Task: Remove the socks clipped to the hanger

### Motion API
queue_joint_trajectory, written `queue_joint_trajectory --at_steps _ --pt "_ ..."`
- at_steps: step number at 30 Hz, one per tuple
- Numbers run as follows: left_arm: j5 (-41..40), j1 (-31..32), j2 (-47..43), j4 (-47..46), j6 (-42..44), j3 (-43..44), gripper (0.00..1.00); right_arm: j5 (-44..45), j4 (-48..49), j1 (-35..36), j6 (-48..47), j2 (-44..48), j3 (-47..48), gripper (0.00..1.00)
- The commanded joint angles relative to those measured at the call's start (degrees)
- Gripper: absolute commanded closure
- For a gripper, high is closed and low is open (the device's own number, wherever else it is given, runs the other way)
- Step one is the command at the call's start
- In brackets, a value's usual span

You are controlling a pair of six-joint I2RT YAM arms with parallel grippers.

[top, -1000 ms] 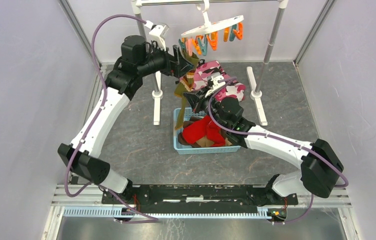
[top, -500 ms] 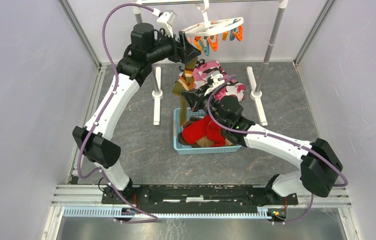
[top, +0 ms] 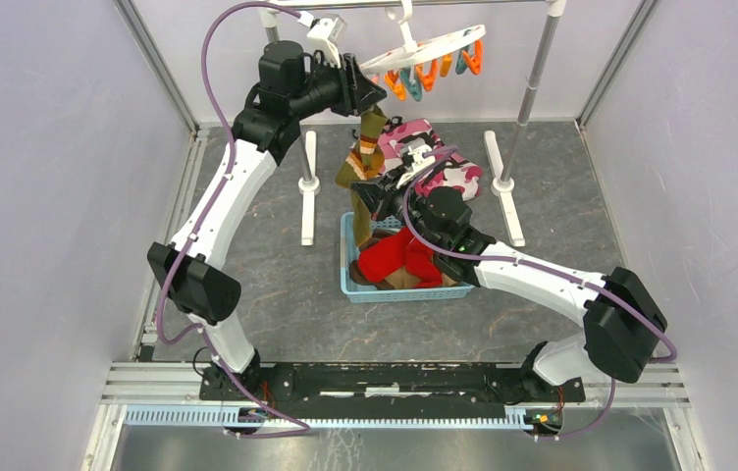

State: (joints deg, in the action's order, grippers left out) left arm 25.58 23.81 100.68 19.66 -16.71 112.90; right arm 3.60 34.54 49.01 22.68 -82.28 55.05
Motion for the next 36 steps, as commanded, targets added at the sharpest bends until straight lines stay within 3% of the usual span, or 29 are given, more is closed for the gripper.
queue_joint_trajectory --at_steps 1,5,6,18,23,26,29,33,36 --pt "-1.5 0.0 -0.5 -2.0 2.5 2.5 0.62 -1.7 -0.5 0.4 0.5 -0.1 2.5 1.0" --pt "-2.0 0.0 -1.0 -2.2 3.2 2.6 0.95 -1.5 -2.1 0.4 -0.1 0.3 2.7 1.0" --pt "-1.9 0.1 -1.1 -2.3 3.6 2.7 0.98 -1.4 -2.6 0.4 -0.5 0.6 2.5 1.0" --pt "-0.9 1.6 -6.7 -1.5 10.7 2.7 0.98 3.3 -16.3 0.4 -1.1 10.0 -9.5 1.0" --pt "1.0 1.9 -9.3 0.4 11.2 2.1 0.96 6.2 -23.4 -0.4 0.0 10.7 -14.3 1.0" --pt "2.1 2.0 -10.9 1.1 11.3 1.3 0.93 3.5 -25.4 -3.2 2.1 9.6 -15.6 0.99" --pt "3.0 2.2 -12.0 1.7 11.1 0.8 0.91 -2.2 -29.8 -6.4 3.9 7.4 -13.7 0.89" --pt "3.9 2.5 -13.1 1.9 10.5 -0.5 0.91 -6.1 -35.7 -8.6 2.5 8.7 -10.8 0.6" --pt "4.8 2.7 -13.6 2.2 10.0 -1.4 0.91 -6.9 -40.7 -9.6 0.4 12.6 -8.6 0.48"
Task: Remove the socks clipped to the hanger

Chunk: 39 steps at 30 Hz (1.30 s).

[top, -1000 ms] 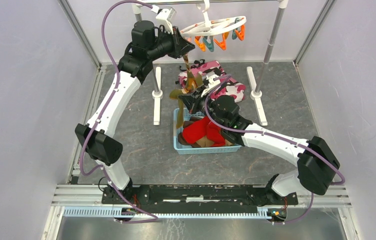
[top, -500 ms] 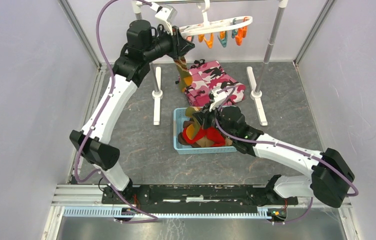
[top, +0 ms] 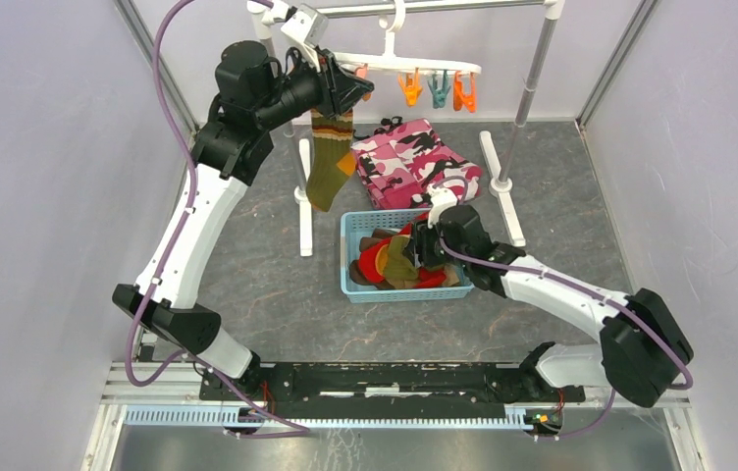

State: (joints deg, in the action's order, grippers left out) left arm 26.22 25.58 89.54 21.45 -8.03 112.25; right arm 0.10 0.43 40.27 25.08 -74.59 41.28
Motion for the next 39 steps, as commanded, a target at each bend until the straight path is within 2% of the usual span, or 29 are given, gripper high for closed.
queue_joint_trajectory --at_steps 1,4,9,14,20,23,26,28,30,34,36,39 --pt "4.3 1.0 -2.7 0.4 1.2 -1.1 0.91 -3.6 -8.1 -1.2 -3.0 6.1 6.0 0.46" --pt "4.6 1.4 -3.2 0.4 1.1 -2.1 0.9 -3.6 -12.3 -1.8 -5.2 9.7 9.0 0.43" --pt "4.5 1.7 -2.8 0.4 1.0 -2.6 0.89 -6.3 -11.7 -1.9 -4.6 8.9 10.7 0.52" --pt "4.2 1.7 -2.0 0.4 0.3 -2.6 0.87 -10.5 1.6 -1.9 -0.3 4.9 3.9 0.64" --pt "3.8 1.8 -1.7 0.4 0.3 -2.2 0.86 -13.5 17.8 -1.9 5.0 -1.7 -7.5 0.71" --pt "3.6 1.8 -1.6 0.4 0.6 -2.2 0.86 -13.5 21.6 -1.9 5.9 -4.7 -10.5 0.71" --pt "3.6 1.7 -1.5 0.4 0.5 -2.3 0.86 -11.6 21.4 -1.9 4.8 -5.7 -10.1 0.7" --pt "3.6 1.8 -1.4 0.4 0.5 -2.4 0.86 -8.3 20.7 -1.6 3.4 -3.7 -9.4 0.65" --pt "3.7 1.8 -1.3 0.4 0.2 -2.4 0.86 -4.9 20.8 -1.1 1.7 -0.4 -8.3 0.51" --pt "4.0 1.8 -1.1 0.1 -0.9 -2.4 0.86 5.7 23.6 2.9 -5.7 4.3 -3.1 0.29" --pt "4.1 1.8 -1.0 0.1 -1.5 -2.4 0.86 8.4 26.8 4.3 -9.9 2.7 0.8 0.18" --pt "4.2 1.8 -0.9 0.0 -2.3 -2.4 0.86 7.7 30.2 4.5 -16.5 -3.1 8.1 0.08"
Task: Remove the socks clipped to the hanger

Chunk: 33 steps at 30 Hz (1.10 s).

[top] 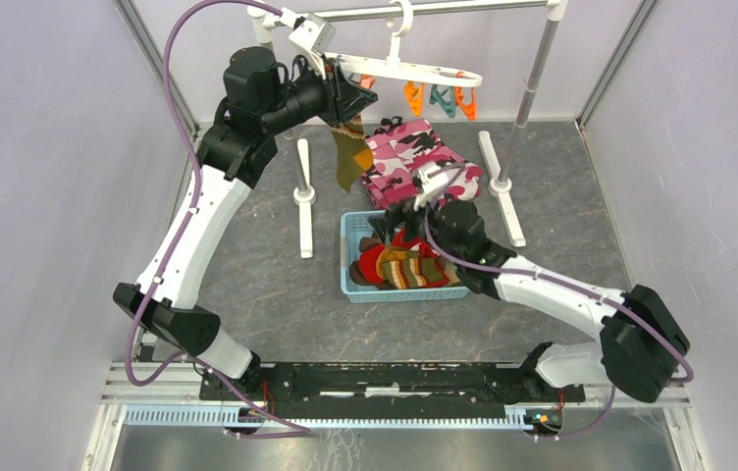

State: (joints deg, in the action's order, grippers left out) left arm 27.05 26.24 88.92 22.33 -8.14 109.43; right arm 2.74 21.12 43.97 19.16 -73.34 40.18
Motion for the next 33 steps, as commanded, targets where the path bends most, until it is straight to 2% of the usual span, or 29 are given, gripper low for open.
queue_joint_trajectory --at_steps 1,5,15,17,19,20,22,23,24,25,33 --pt "3.3 1.1 -0.4 -0.8 -2.2 0.4 0.86 4.8 10.7 0.6 -11.9 -6.8 11.8 0.05" --pt "3.3 1.2 -0.9 -0.8 -2.6 0.3 0.86 -0.9 16.2 -1.8 -13.2 -15.0 19.5 0.02" --pt "3.2 1.1 -1.8 0.1 -3.0 -0.3 0.86 -2.4 29.3 -2.1 -14.7 -25.9 27.8 0.02" --pt "3.3 1.1 -2.0 0.4 -3.2 -0.6 0.85 -5.9 30.7 -2.1 -13.1 -26.9 28.8 0.11" --pt "2.8 1.1 -2.4 1.0 -3.2 -1.0 0.77 -10.1 30.9 -2.0 -10.8 -27.1 29.5 0.29" --pt "2.4 1.1 -2.7 1.4 -3.2 -1.1 0.63 -11.6 30.4 -2.1 -9.6 -27.0 29.7 0.4" --pt "1.1 1.1 -3.5 3.0 -3.2 -1.3 0.4 -14.0 28.7 -2.1 -7.4 -26.2 29.6 0.79" --pt "0.6 1.0 -4.0 4.0 -2.8 -1.5 0.27 -15.1 28.5 -2.1 -6.7 -25.3 28.9 0.95" --pt "-0.2 1.0 -4.7 5.1 -2.5 -1.8 0.08 -15.4 28.5 -2.1 -5.6 -24.3 27.7 1.0" --pt "-1.0 1.0 -5.5 6.1 -2.3 -2.4 0.01 -15.5 28.8 -2.1 -4.8 -23.1 26.2 1.0" --pt "-4.2 0.9 -14.1 12.2 0.8 -10.1 0.0 -14.6 26.3 -2.0 -2.9 -15.8 18.8 1.0"
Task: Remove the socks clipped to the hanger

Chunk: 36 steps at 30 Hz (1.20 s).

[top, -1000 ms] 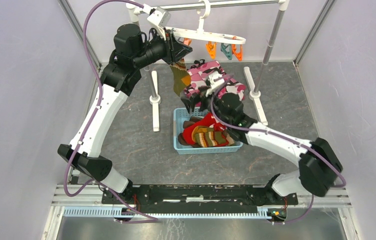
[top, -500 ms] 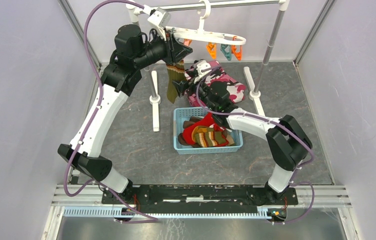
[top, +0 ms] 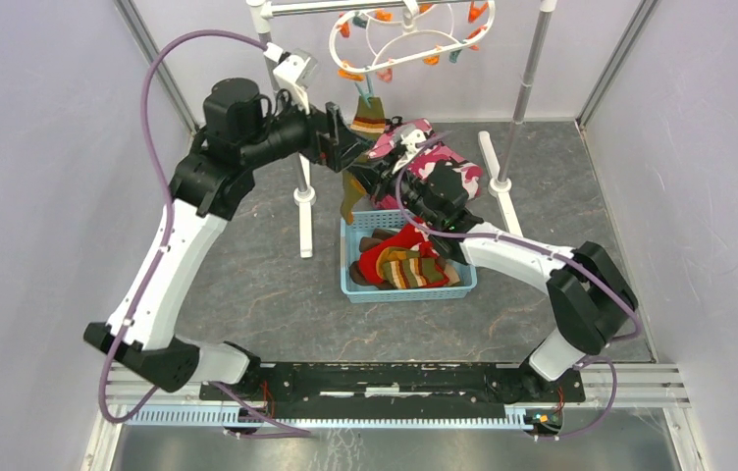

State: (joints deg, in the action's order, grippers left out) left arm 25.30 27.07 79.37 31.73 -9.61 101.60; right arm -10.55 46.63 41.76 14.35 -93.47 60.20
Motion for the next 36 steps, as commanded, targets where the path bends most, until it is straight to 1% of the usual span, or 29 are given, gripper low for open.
queue_joint_trajectory --at_steps 1,4,9,13,16,19,22,25,28,32,36 --pt "-3.4 0.0 -5.3 2.9 3.0 -2.7 0.0 -1.3 0.3 0.2 2.1 5.0 -1.8 1.0" --pt "-5.7 -0.3 -6.3 3.2 4.5 -3.9 0.0 -2.3 0.1 0.2 3.6 7.0 -4.1 1.0" --pt "-5.6 -0.7 -4.7 1.3 4.9 -3.5 0.02 -3.3 -0.5 1.0 5.6 9.9 -6.2 1.0" --pt "-5.0 -0.7 -1.5 -1.4 3.0 -1.6 0.09 -3.4 -1.0 3.1 6.3 9.9 -5.4 1.0" --pt "-4.3 -0.7 0.1 -1.8 3.0 -1.3 0.14 -4.0 -1.5 4.2 7.3 10.0 -4.4 1.0" --pt "-3.4 -1.2 -0.7 -0.8 4.0 -4.2 0.17 -4.3 -1.6 4.6 8.5 11.7 -5.1 1.0" --pt "-0.8 -3.5 -2.6 0.3 4.6 -7.5 0.21 -4.1 -2.2 4.6 9.1 14.5 -6.8 1.0" --pt "3.5 -6.9 -3.9 1.4 4.7 -9.0 0.21 -5.0 -2.5 4.6 9.9 16.8 -8.4 1.0" --pt "12.5 -10.3 -4.6 1.7 3.1 -11.1 0.19 -7.1 -3.3 4.6 10.9 17.9 -9.1 1.0" --pt "21.9 -10.7 -4.3 0.1 1.9 -14.1 0.13 -9.4 -3.5 4.5 12.0 18.1 -8.9 1.0" --pt "28.9 -10.7 -3.2 -2.9 -1.3 -14.7 0.13 -10.7 -3.4 4.5 13.3 18.5 -8.5 1.0"
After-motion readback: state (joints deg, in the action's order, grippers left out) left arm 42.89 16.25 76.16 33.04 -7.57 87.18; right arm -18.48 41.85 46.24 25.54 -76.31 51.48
